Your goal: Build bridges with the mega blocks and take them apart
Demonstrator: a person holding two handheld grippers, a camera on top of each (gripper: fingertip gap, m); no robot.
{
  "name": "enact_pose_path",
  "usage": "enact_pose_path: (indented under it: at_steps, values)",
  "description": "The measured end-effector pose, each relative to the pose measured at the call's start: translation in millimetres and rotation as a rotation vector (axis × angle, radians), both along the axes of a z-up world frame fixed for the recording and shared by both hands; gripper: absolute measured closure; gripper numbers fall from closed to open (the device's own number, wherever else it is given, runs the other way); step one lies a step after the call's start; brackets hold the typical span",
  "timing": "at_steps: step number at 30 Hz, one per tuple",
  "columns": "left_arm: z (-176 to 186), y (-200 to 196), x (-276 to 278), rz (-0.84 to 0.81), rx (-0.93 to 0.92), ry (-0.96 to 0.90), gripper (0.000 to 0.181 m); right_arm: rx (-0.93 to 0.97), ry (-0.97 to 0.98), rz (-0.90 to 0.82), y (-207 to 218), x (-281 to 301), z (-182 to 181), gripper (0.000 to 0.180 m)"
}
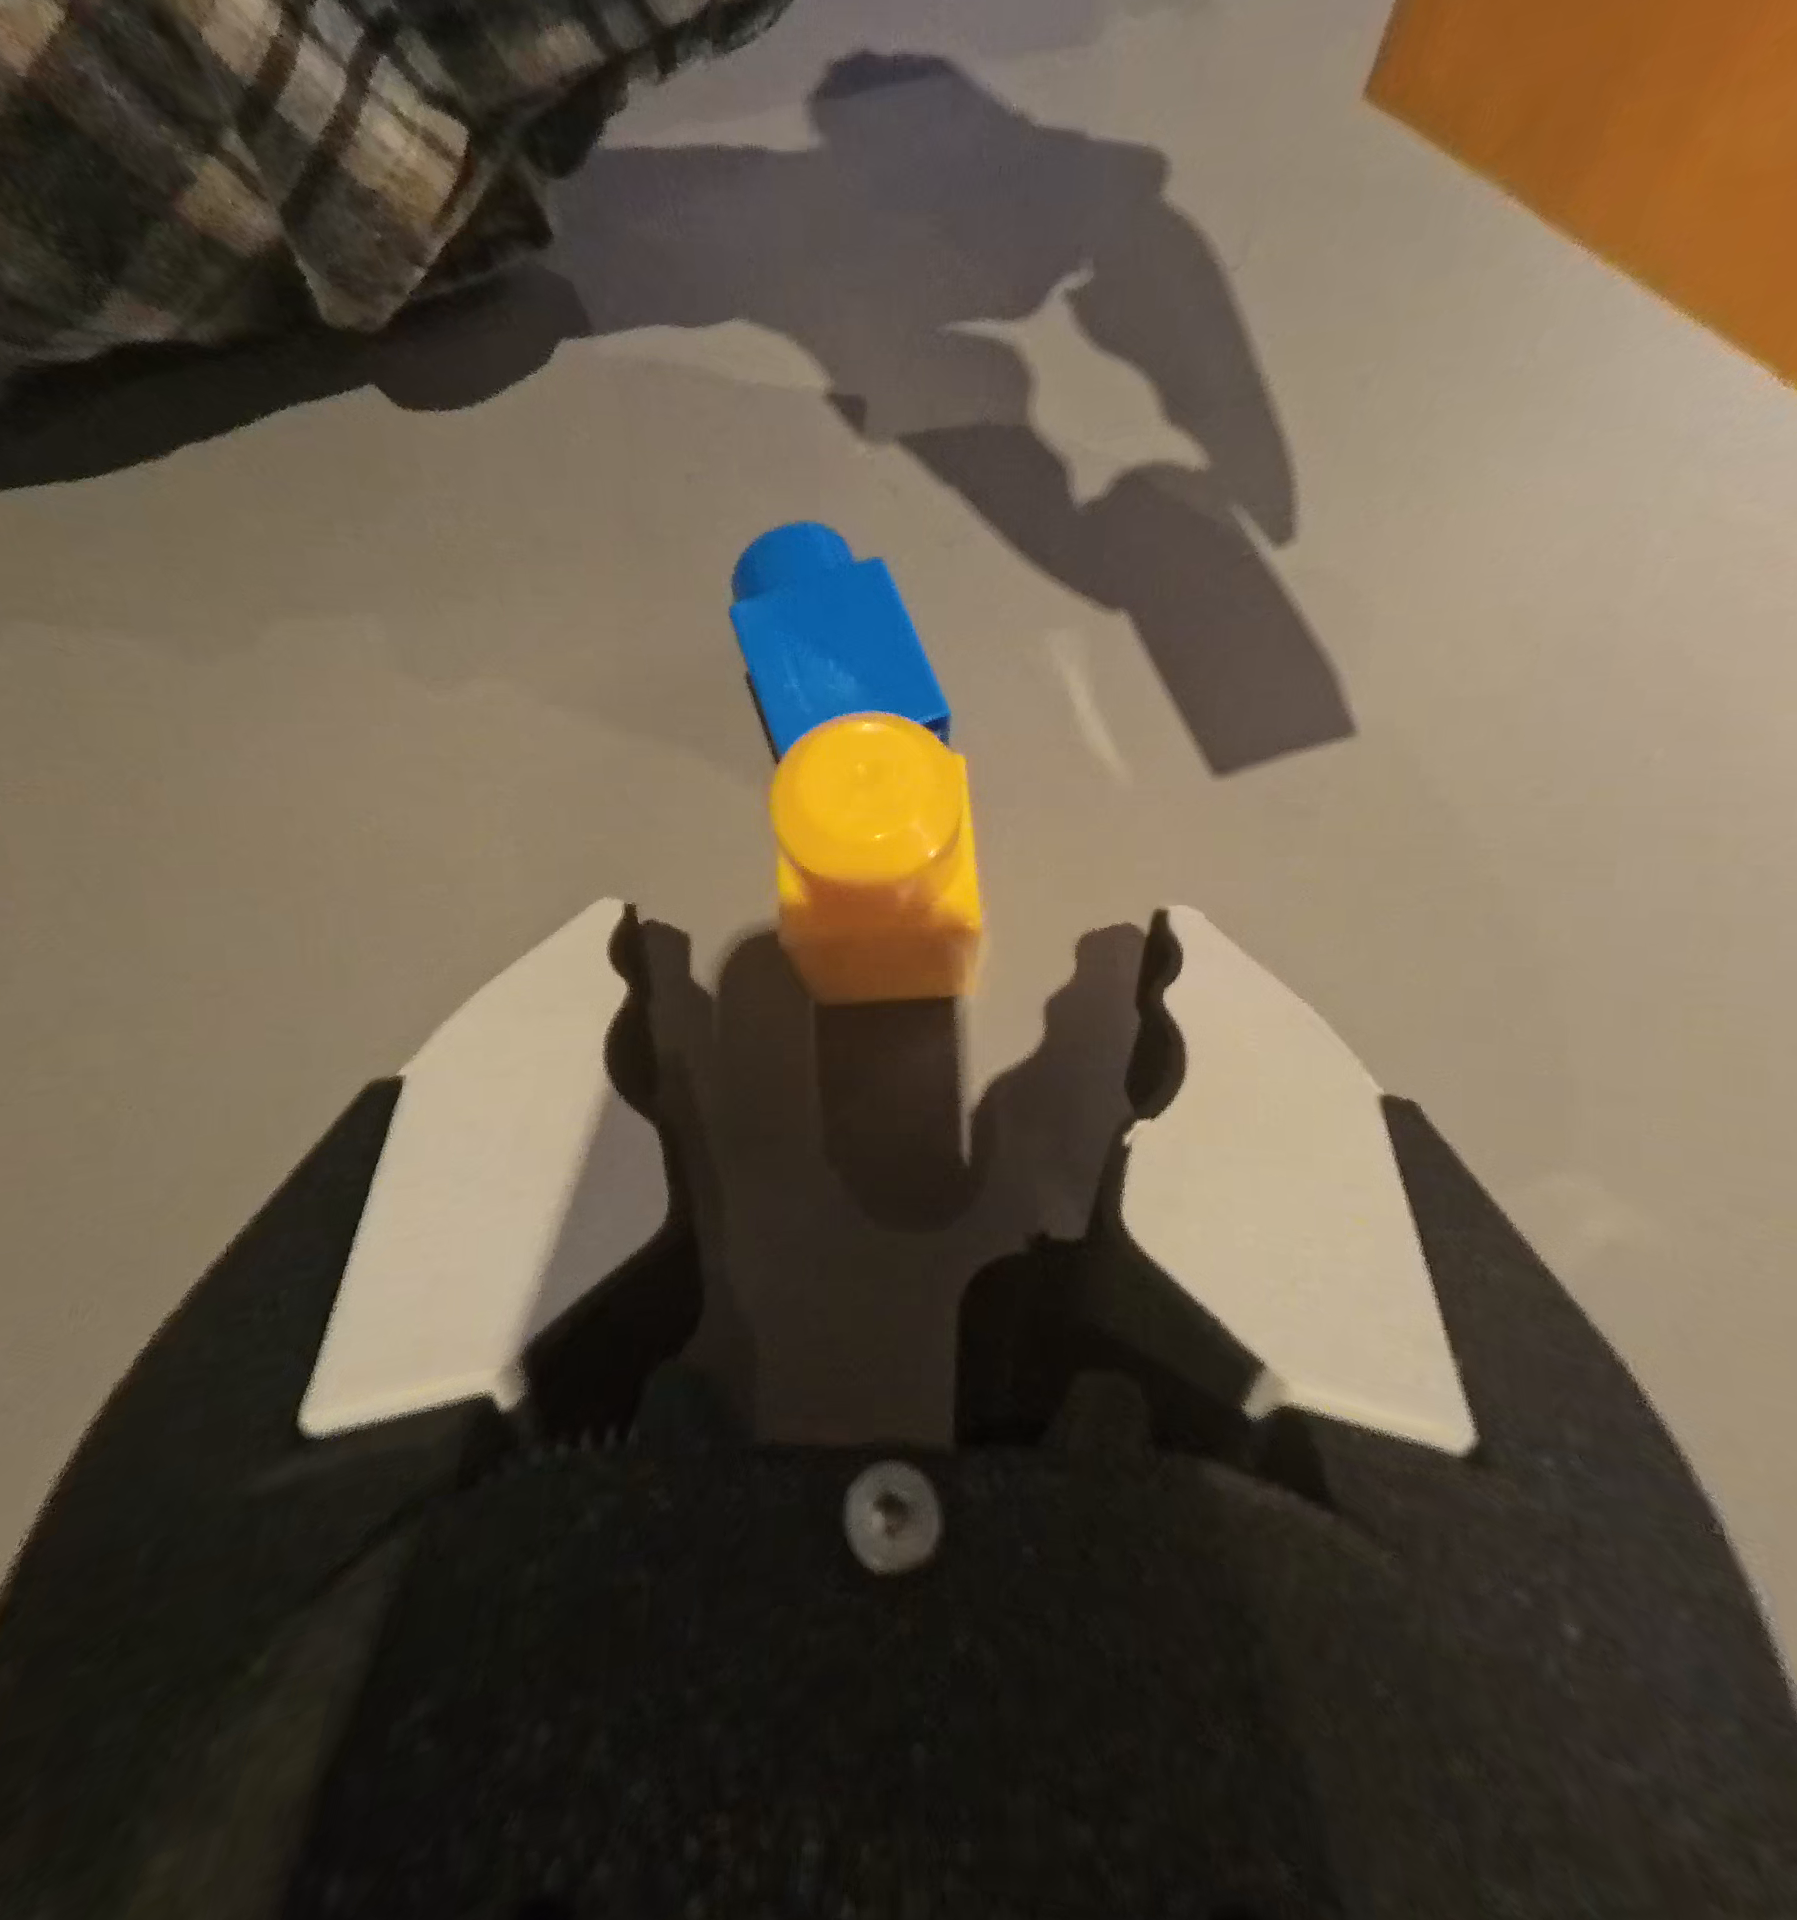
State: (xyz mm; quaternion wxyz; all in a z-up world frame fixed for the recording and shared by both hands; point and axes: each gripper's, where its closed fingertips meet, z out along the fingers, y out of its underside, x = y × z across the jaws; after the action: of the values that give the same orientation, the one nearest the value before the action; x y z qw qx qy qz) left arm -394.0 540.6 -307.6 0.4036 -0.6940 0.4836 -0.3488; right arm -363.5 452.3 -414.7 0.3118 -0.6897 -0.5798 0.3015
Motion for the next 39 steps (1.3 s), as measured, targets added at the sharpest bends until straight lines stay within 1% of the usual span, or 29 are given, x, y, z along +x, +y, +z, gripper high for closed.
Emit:
enact_pose_path:
  at_steps: [2, 4, 7, 9, 10, 11, 15, 16, 17, 21, 24, 26, 30, 38, 39]
  values:
    - [0.6, -0.2, 0.3, -0.001, 0.002, -0.001, 0.145, 0.021, 0.014, -0.029, 4.3, 1.0, 2.6, 0.080]
    - [1.1, -0.6, 0.6, -0.002, 0.003, -0.001, 0.145, 0.062, 0.020, -0.078, 12.1, 3.6, 5.3, 0.063]
    - [1.5, -0.5, 0.3, -0.001, 0.004, -0.001, 0.145, 0.110, 0.069, -0.118, 17.7, 6.6, 15.8, 0.056]
    - [2.2, -0.8, 0.4, -0.002, 0.002, -0.007, 0.145, 0.114, 0.085, -0.120, 17.2, 8.2, 21.2, 0.057]
    - [2.7, -1.0, 0.6, -0.003, -0.001, -0.011, 0.145, 0.112, 0.093, -0.120, 16.8, 8.2, 23.5, 0.053]
    - [3.1, -1.3, 0.6, -0.004, -0.002, -0.013, 0.145, 0.116, 0.090, -0.133, 18.4, 8.8, 24.4, 0.045]
    - [2.3, -1.9, 0.9, -0.007, -0.004, -0.007, 0.145, 0.078, 0.046, -0.100, 11.3, 8.2, 18.1, 0.036]
    - [2.0, -2.0, 0.9, -0.007, -0.005, -0.006, 0.145, 0.069, 0.025, -0.083, 8.6, 8.6, 14.4, 0.037]
    - [2.0, -2.2, 0.9, -0.009, -0.006, -0.005, 0.145, 0.070, 0.023, -0.050, 3.5, 9.0, 13.3, 0.051]
    - [2.8, -2.3, 0.2, -0.008, -0.004, -0.006, 0.145, 0.090, 0.042, -0.039, -0.9, 6.9, 18.5, 0.046]
    - [3.0, -2.2, -0.2, -0.007, -0.005, -0.006, 0.145, 0.083, -0.020, -0.034, -3.4, 9.9, 10.9, 0.044]
    - [2.7, -2.2, -0.4, -0.007, -0.006, -0.005, 0.145, 0.075, -0.080, -0.034, -4.3, 14.5, 2.6, 0.039]
    - [2.6, -2.4, -0.1, -0.008, -0.006, -0.005, 0.145, 0.042, -0.113, -0.010, -11.5, 17.5, 0.1, 0.040]
    - [3.1, -2.6, -0.2, -0.008, -0.007, -0.006, 0.145, 0.028, -0.125, -0.003, -14.9, 24.6, 10.0, 0.044]
    - [3.0, -2.8, -0.1, -0.009, -0.007, -0.006, 0.145, 0.007, -0.130, 0.008, -18.2, 26.0, 9.1, 0.051]
